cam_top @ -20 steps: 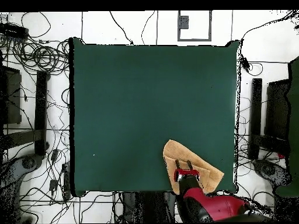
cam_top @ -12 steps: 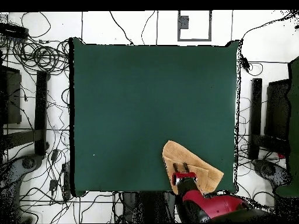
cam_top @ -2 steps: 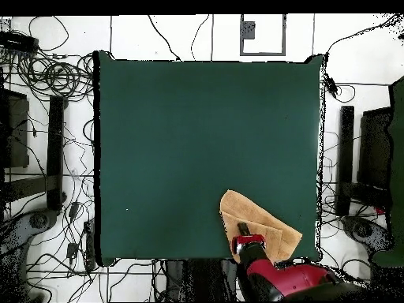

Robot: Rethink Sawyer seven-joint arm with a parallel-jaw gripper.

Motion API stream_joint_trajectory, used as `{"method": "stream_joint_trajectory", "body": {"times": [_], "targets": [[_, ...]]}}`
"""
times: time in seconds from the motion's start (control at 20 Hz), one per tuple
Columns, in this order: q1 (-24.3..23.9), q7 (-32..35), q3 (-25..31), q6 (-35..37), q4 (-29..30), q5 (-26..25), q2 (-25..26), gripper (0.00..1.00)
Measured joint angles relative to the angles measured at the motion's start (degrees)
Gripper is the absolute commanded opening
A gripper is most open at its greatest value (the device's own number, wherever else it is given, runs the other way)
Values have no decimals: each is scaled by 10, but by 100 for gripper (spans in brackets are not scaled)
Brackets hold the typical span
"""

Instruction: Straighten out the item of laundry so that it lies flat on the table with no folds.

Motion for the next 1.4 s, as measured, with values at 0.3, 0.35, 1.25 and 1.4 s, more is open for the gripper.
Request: {"method": "stream_joint_trajectory", "body": {"times": [0.3,0.35,1.25,1.4], "targets": [[5,0,0,1,0,-2,0,0],[6,0,0,5,0,-1,-4,0],[17,0,0,29,1,50,-51,0],[16,0,0,29,1,51,-45,0]]}}
